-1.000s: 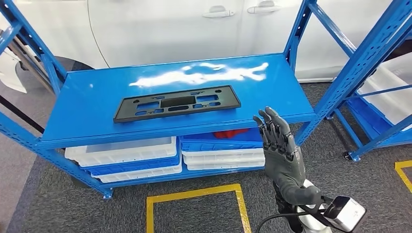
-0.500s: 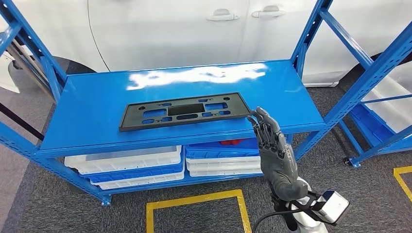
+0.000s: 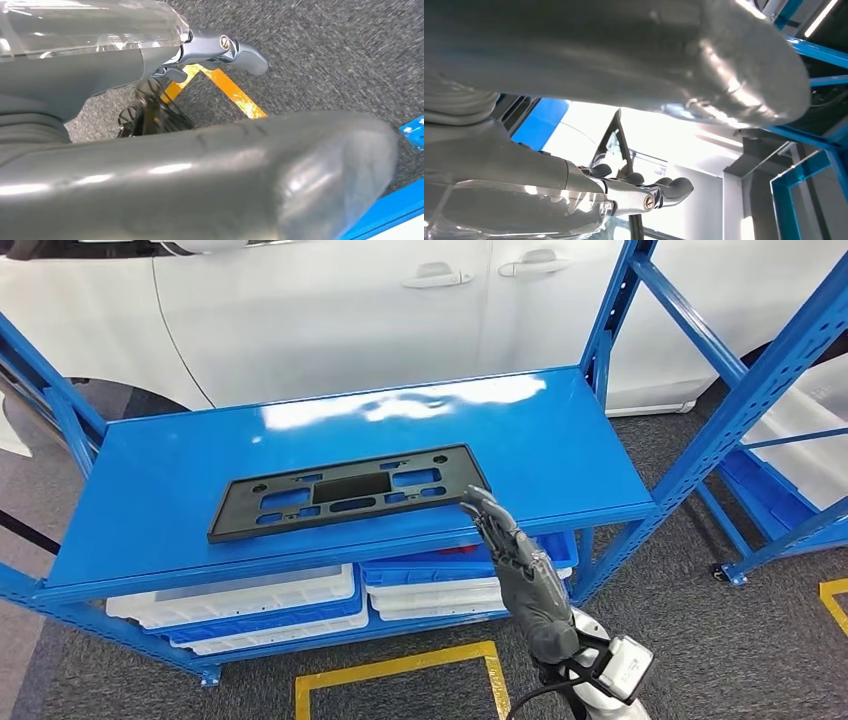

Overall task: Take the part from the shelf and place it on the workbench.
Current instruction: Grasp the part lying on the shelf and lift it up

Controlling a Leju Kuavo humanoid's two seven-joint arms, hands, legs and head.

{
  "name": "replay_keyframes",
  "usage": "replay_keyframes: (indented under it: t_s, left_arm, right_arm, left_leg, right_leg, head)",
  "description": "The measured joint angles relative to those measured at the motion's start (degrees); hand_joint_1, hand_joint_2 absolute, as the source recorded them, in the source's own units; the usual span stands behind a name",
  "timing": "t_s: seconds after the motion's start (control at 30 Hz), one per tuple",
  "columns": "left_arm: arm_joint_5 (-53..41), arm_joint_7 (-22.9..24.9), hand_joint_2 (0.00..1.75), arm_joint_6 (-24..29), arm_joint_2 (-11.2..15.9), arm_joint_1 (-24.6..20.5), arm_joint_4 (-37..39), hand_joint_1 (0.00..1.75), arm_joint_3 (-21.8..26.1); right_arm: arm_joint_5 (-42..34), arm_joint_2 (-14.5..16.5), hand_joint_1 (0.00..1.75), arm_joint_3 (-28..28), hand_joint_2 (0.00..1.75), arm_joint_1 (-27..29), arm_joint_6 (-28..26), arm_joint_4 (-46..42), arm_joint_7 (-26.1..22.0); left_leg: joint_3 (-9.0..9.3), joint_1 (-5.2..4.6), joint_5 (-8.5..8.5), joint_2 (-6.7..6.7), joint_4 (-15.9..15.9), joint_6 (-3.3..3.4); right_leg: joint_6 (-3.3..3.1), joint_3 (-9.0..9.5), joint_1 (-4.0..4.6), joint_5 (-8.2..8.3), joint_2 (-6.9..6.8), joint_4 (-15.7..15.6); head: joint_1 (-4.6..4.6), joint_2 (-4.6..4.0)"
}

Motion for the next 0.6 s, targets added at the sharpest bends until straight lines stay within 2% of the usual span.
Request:
replay_keyframes:
  t_s: [0.03,0.07,0.1,0.17,0.27,0.33,0.4,0.43,0.47,0.5,0.53,0.57,0.6]
  left_arm:
    - [0.0,-0.1,0.00,0.0,0.0,0.1,0.0,0.00,0.1]
    - [0.0,-0.1,0.00,0.0,0.1,0.1,0.0,0.00,0.3]
    - [0.0,-0.2,0.00,0.0,0.1,0.1,0.0,0.00,0.4]
    - [-0.1,-0.2,0.00,0.1,0.2,0.1,0.0,0.00,0.5]
    - [0.0,0.2,0.00,0.5,0.2,0.2,0.0,0.00,0.6]
    - [0.1,0.5,0.00,0.6,0.2,0.2,0.0,0.00,0.6]
    - [0.1,0.6,0.00,0.8,0.2,0.2,0.0,0.00,0.6]
    - [0.1,0.7,0.00,0.9,0.2,0.2,0.0,0.00,0.6]
    - [0.1,0.8,0.00,1.0,0.2,0.2,0.0,0.00,0.7]
    - [0.1,0.8,0.00,1.0,0.2,0.3,0.0,0.00,0.7]
    - [0.1,0.9,0.00,1.0,0.2,0.3,0.0,0.00,0.7]
    - [0.1,0.9,0.00,0.9,0.1,0.3,0.0,0.00,0.7]
    - [0.1,0.8,0.00,0.9,0.1,0.2,0.0,0.00,0.7]
  right_arm:
    - [0.0,0.0,0.00,0.4,0.00,0.0,-0.1,0.2,0.0]
    - [0.0,-0.1,0.00,0.9,0.00,-0.1,-0.1,0.5,0.0]
    - [0.0,-0.1,0.00,1.3,0.00,-0.2,-0.1,0.7,0.0]
    - [0.1,-0.2,0.00,1.9,0.00,-0.3,-0.2,1.2,0.0]
    - [0.2,-0.5,0.00,2.6,0.00,-0.5,-0.2,1.6,0.0]
    - [0.1,-0.8,0.00,2.9,0.00,-0.7,-0.2,1.9,0.0]
    - [0.1,-1.1,0.00,3.2,0.00,-0.8,-0.2,2.3,0.0]
    - [0.2,-1.2,0.00,3.4,0.00,-0.9,-0.1,2.7,0.0]
    - [0.2,-1.3,0.00,3.7,0.00,-1.0,-0.1,3.1,0.0]
    - [0.3,-1.4,0.00,3.9,0.00,-1.2,0.0,3.7,0.0]
    - [0.4,-1.4,0.00,4.3,0.00,-1.6,0.0,4.3,0.0]
    - [0.5,-1.5,0.00,4.6,0.00,-2.2,0.1,5.1,0.0]
    - [0.6,-1.4,0.00,4.9,0.00,-2.8,0.1,5.9,0.0]
  left_leg:
    - [1.20,-0.11,2.85,-0.04,-3.9,0.38]
    - [2.53,-0.32,4.92,-0.10,-7.6,0.84]
    - [3.58,-0.52,6.12,-0.14,-10.4,1.24]
    - [4.29,-0.90,6.03,-0.21,-12.3,1.80]
    - [5.10,-0.52,5.91,-0.17,-13.5,2.55]
    - [5.90,-0.23,5.78,-0.08,-14.1,3.03]
    - [6.39,-0.21,5.34,-0.07,-14.2,3.25]
    - [6.70,-0.20,5.07,-0.08,-14.2,3.23]
    - [7.10,-0.19,4.76,-0.09,-14.2,3.16]
    - [7.60,-0.17,4.42,-0.11,-14.2,3.03]
    - [8.14,-0.15,4.05,-0.12,-14.2,2.85]
    - [8.56,-0.24,3.66,-0.11,-14.1,2.57]
    - [8.83,-0.33,3.30,-0.12,-14.1,2.24]
  right_leg:
    - [0.04,0.54,0.06,-0.41,0.07,0.0]
    - [0.17,0.98,0.20,-0.81,0.12,0.0]
    - [0.36,1.19,0.25,-1.11,0.19,0.0]
    - [0.93,1.25,0.26,-1.42,0.30,0.0]
    - [1.92,1.37,0.23,-2.20,0.16,0.5]
    - [2.53,-0.92,0.06,-4.43,-0.05,5.2]
    - [2.99,-5.49,-0.28,-6.86,-0.11,12.7]
    - [3.18,-7.22,-0.48,-6.90,-0.14,14.9]
    - [3.32,-8.01,-0.66,-5.81,-0.21,15.2]
    - [3.39,-7.56,-0.82,-3.62,-0.32,13.1]
    - [3.37,-6.22,-0.95,-0.94,-0.48,9.3]
    - [3.27,-4.68,-0.93,0.98,-0.62,5.5]
    - [3.05,-3.44,-0.87,2.16,-0.69,2.5]
  head:
    - [0.00,0.00]
    - [0.01,0.00]
    - [0.01,0.00]
    - [0.01,0.00]
    - [0.01,0.00]
    - [0.01,0.00]
    - [0.01,0.00]
    - [0.01,0.00]
    - [0.01,0.00]
    - [0.01,0.00]
    - [0.01,0.00]
    - [0.01,0.00]
    - [0.01,0.00]
